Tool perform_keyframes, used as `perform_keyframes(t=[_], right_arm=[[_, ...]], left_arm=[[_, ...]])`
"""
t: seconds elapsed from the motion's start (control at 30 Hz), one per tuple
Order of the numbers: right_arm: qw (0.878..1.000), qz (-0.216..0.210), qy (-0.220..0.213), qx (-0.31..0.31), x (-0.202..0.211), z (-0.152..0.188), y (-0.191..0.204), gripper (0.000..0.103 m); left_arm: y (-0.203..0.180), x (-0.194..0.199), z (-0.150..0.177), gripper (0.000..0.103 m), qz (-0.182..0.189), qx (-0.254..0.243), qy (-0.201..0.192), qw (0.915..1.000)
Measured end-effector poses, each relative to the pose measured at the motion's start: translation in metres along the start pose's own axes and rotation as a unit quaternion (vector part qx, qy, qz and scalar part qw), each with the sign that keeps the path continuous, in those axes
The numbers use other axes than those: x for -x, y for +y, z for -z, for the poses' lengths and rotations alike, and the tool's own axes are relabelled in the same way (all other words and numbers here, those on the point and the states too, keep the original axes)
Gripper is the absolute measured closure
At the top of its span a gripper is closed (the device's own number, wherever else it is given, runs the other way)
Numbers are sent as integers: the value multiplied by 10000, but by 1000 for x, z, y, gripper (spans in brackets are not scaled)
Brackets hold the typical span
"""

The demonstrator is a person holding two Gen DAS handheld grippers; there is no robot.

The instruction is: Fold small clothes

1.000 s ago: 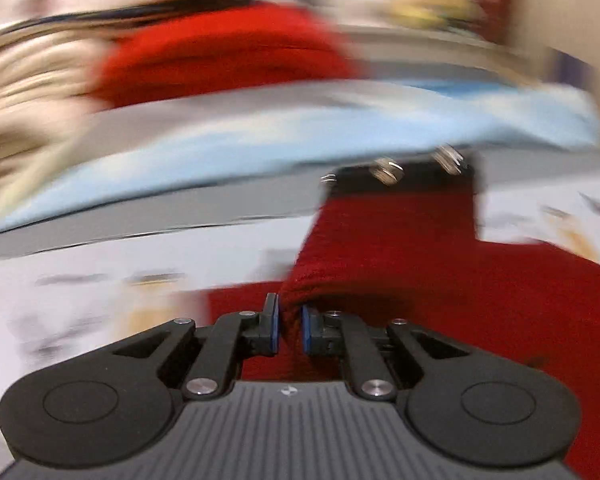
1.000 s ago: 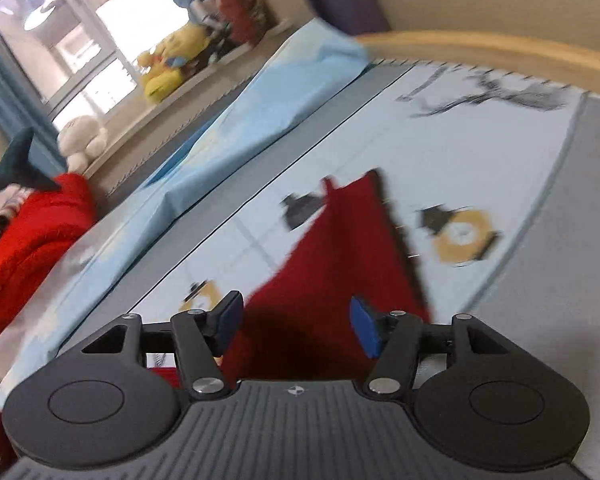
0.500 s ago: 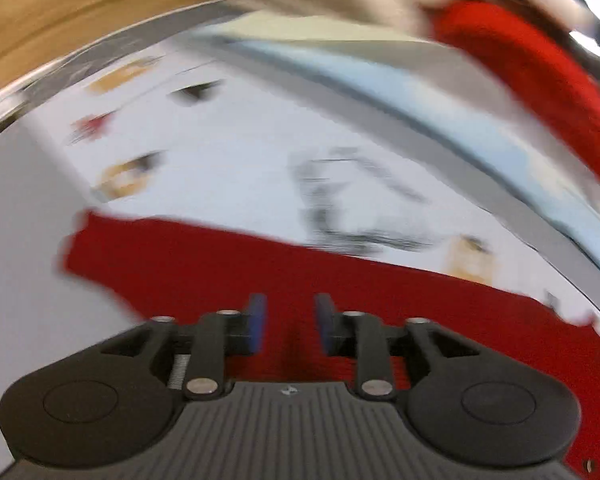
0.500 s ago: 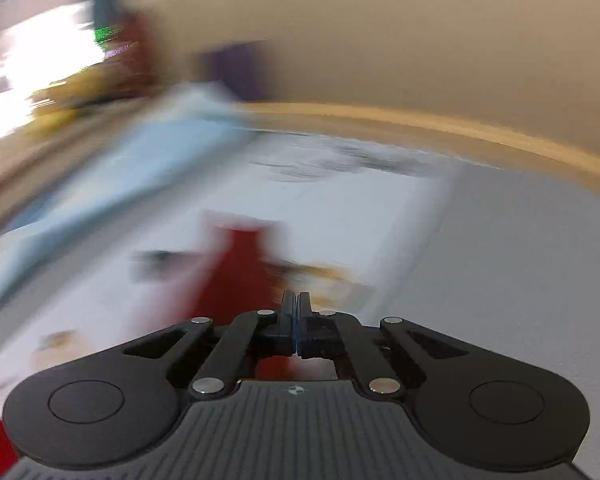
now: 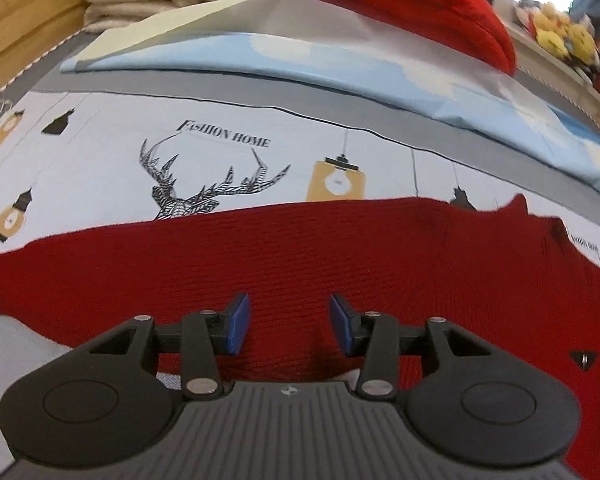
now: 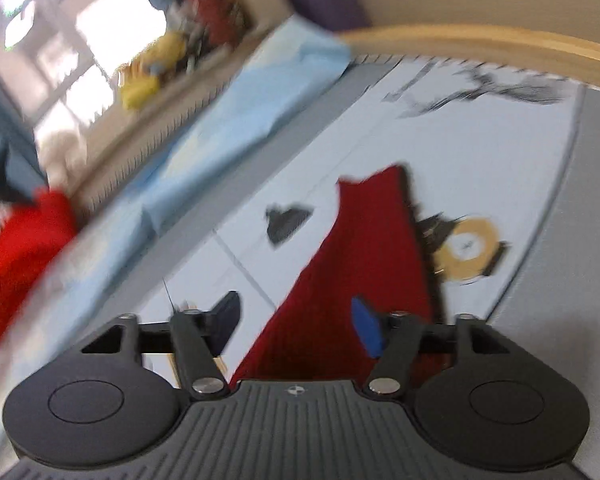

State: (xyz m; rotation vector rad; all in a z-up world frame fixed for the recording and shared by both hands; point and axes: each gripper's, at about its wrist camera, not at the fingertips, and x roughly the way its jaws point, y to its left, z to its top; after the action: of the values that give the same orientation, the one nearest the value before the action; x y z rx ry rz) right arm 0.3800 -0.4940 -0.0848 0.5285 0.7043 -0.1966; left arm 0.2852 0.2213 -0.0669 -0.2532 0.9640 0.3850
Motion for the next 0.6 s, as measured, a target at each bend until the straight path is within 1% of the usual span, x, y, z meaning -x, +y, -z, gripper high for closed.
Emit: perform_keyframes(t=[0.07,0.13,0.17,0.2,0.23,0.27,0.3,0.33,0.37,0.4,0.43,0.47,0.5,0.53,0.57,0.6], right_arm=[[9995,108,137,251,-14,-2,11,33],[9962,449,416,621,-30,3,24,34],[9916,710,567,917,-37,7,30,45],[9864,928,527,1248,-38,13,35,56],[9824,1054,376,1496,-41,16,41,83],[9804,1088,263,1620,-39,17,43,85],[9826,1063,44,1522,-33,15,42,87],[9882,906,-499,1126,-16,9,36,88],[9863,722,-1294,727,9,4,31,89],[9754,510,-2091,467,34,3,25,89],[9645,397,-2586,352,51,4,21,89],[9563,513,-2863,310,63,7,18,89],[9560,646,-2855,202,65,11,11,89],[9637,798,-2547,-27,59,17,-2,88],[9723,947,-2121,-248,49,20,-16,88],[9795,1085,-1597,-579,37,24,-33,88]], left_arm=[[-1,-1,-3,54,6,-92,-2,10000],[-1,-2,-5,54,1,-144,-7,9999],[-1,-2,-5,54,17,-159,-14,9999],[-1,-3,-7,54,31,-175,-16,9998],[-1,-3,-8,54,36,-198,-17,9998],[-2,-3,-8,54,41,-225,-29,9997],[-1,-4,-9,54,42,-249,-41,9997],[-1,-4,-10,54,37,-267,-41,9996],[-1,-5,-11,54,33,-281,-40,9996],[-1,-6,-11,54,39,-286,-34,9996],[-1,-6,-12,54,54,-295,-24,9995],[-2,-7,-12,54,74,-319,-13,9995],[-3,-7,-11,54,86,-355,-2,9993],[-5,-7,-11,54,96,-403,6,9991],[-6,-8,-10,54,107,-450,9,9989],[-7,-8,-8,54,119,-495,20,9987]])
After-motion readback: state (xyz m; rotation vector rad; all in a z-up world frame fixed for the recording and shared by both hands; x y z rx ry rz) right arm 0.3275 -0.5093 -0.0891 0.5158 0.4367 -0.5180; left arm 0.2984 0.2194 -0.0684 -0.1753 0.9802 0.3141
